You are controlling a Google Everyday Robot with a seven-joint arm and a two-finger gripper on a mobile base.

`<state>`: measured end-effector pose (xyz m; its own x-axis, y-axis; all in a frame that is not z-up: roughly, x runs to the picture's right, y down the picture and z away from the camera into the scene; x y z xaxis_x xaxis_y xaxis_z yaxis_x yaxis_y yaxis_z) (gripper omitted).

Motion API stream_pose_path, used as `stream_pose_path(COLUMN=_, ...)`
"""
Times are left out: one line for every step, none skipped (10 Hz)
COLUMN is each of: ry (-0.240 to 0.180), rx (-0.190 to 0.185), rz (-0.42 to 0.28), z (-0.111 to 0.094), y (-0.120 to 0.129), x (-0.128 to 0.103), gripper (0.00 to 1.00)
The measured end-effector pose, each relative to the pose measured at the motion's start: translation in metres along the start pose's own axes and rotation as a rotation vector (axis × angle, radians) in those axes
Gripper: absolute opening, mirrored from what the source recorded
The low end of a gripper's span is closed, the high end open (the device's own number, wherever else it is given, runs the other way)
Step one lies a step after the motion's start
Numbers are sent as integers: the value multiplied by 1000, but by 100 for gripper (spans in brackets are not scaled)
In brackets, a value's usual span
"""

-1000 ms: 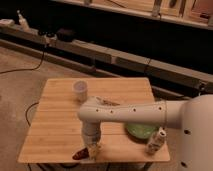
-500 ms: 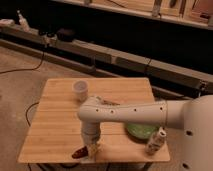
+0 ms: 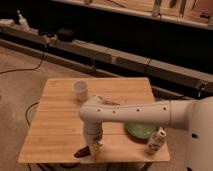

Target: Place the pepper on the white sponge

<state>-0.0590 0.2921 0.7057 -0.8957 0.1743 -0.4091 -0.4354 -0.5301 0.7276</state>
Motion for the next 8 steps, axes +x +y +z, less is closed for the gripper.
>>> stream_pose_path(ry=-8, rx=-6, rz=9, z=-2, y=-1, x=-2, gripper=79)
stream_pose_path(ry=-8, rx=-10, rz=15, z=-1, y=-1, x=-3, gripper=80)
stream_pose_path(ry=0, rx=-16, rz=15, z=1, y=2, x=-2, gripper=80)
stream_pose_path(ry=17, rx=-35, rz=15, z=4, y=9, x=1, gripper=80)
stream_pose_path(ry=31, rx=-52, rz=13, z=6, y=16, x=4, gripper=80)
stream_pose_path(ry=41, rx=-66, rz=9, z=9, y=23, x=6, gripper=80)
stream_pose_path(ry=46, rx=-81, rz=9, z=9, y=28, x=7, gripper=80)
stream_pose_path(ry=38, rx=-94, rz=9, z=7, y=31, x=5, gripper=80)
